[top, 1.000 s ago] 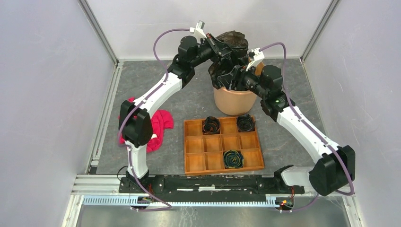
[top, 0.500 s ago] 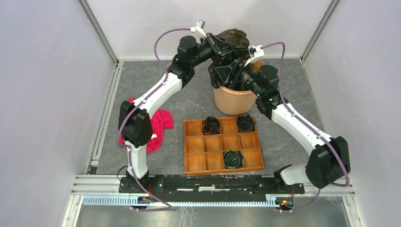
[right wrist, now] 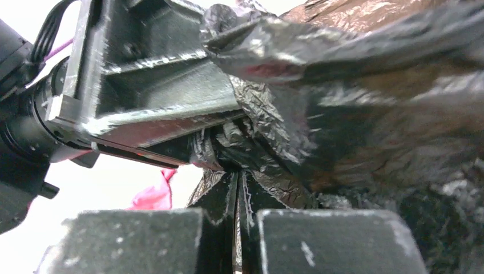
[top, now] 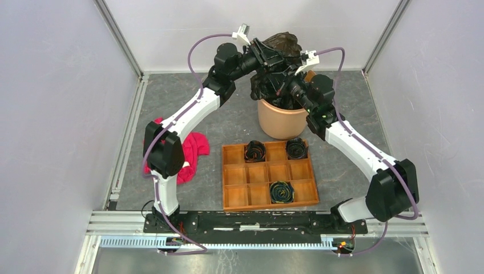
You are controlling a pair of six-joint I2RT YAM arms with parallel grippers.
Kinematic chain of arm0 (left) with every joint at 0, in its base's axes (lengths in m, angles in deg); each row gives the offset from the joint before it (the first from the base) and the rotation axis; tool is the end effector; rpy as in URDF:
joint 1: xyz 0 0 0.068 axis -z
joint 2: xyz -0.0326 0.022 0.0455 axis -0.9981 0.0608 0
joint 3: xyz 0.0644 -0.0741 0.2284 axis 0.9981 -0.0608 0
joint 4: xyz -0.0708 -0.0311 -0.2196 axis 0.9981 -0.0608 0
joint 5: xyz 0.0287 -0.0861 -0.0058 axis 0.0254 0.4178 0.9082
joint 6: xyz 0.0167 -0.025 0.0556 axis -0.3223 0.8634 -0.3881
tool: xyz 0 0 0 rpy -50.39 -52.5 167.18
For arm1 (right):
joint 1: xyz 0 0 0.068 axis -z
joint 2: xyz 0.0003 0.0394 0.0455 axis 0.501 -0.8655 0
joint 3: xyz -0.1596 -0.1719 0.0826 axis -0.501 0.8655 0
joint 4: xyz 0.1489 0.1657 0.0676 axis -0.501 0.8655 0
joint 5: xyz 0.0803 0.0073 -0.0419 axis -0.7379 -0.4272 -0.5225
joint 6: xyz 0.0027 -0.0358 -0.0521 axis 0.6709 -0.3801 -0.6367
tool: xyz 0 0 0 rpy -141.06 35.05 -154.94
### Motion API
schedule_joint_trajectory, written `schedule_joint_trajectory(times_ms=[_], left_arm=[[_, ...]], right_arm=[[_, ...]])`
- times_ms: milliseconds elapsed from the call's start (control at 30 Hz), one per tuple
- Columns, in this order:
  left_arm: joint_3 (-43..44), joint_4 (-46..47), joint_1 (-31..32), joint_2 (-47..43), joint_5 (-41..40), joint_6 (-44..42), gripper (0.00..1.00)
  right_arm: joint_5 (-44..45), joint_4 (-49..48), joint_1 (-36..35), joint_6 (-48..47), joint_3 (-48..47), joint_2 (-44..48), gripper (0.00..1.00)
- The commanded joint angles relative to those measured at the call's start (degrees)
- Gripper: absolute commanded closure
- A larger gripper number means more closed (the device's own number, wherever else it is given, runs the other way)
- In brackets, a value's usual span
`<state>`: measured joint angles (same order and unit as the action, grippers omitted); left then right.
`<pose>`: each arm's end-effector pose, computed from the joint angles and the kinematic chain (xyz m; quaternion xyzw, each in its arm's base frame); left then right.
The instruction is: Put the trash bags into the trash bin
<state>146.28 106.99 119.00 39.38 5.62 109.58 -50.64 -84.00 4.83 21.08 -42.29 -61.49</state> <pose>0.3647 -0.2589 0.3831 -0.0261 0.6549 -0.6709 0.3468 0.2945 0.1471 0.3575 -0.0504 0.6658 0.3712 0.6453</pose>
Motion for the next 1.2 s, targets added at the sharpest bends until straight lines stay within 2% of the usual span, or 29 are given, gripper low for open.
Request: schedule_joint_trajectory(times_ms=[0,100,133,233,300,433,633,700,767,833,900,1000,1067,1167], left_arm=[[5.25,-4.54,-0.63,-0.97,5.18,-5.84,0.52],[10.92,-15.89,-1.82,-1.12,8.81,-15.64,0.24],[12.25,-20.64,-2.27,-1.40,9.65,-19.12,0.18],[12.41,-28.09,-4.43,-3.92,11.57,-26.32,0.07],[9.57,-30.52,-5.84,-6.67,10.99,-30.04,0.01],[5.18,-35.37,-7.81,-12.10,6.42,-34.95,0.00],[0.80,-37.96,-9.65,-15.36,2.46,-36.90,0.00],[-1.18,-37.15,-9.68,-15.49,1.95,-35.24,0.04],[-4.14,-32.95,-9.51,-15.42,5.40,-31.82,0.06],[-7.90,-24.66,-8.83,-15.53,10.49,-27.85,0.07],[-11.14,-17.85,-7.71,-16.14,12.01,-24.80,0.07],[-13.20,-14.90,-5.87,-17.08,6.96,-23.87,0.09],[-13.34,-15.91,-4.91,-17.15,2.75,-23.92,0.12],[-13.41,-19.72,-4.28,-17.17,-5.02,-24.41,0.11]], right_arm=[[-4.11,-4.16,1.02,0.28,1.84,2.97,1.00],[-11.45,-5.81,3.93,1.81,4.86,5.61,1.00],[-14.19,-6.47,5.52,3.10,5.89,6.30,1.00],[-23.53,-10.28,10.48,8.42,9.24,7.11,1.00],[-31.51,-14.47,13.33,12.00,10.56,6.62,1.00],[-39.54,-18.72,16.23,15.81,12.93,6.71,1.00],[-42.44,-15.62,18.91,15.38,13.25,9.19,1.00],[-42.70,-14.04,19.49,15.30,12.97,10.24,1.00],[-42.70,-12.44,19.96,14.25,13.01,11.34,1.00],[-42.31,-9.81,20.30,12.55,13.02,12.60,1.00],[-42.12,-7.52,20.86,10.74,13.22,13.92,1.00],[-41.10,-1.75,21.39,5.87,12.91,16.52,1.00],[-39.55,4.53,21.63,0.93,11.73,18.19,1.00],[-36.68,13.52,21.79,-6.12,9.63,20.36,1.00]])
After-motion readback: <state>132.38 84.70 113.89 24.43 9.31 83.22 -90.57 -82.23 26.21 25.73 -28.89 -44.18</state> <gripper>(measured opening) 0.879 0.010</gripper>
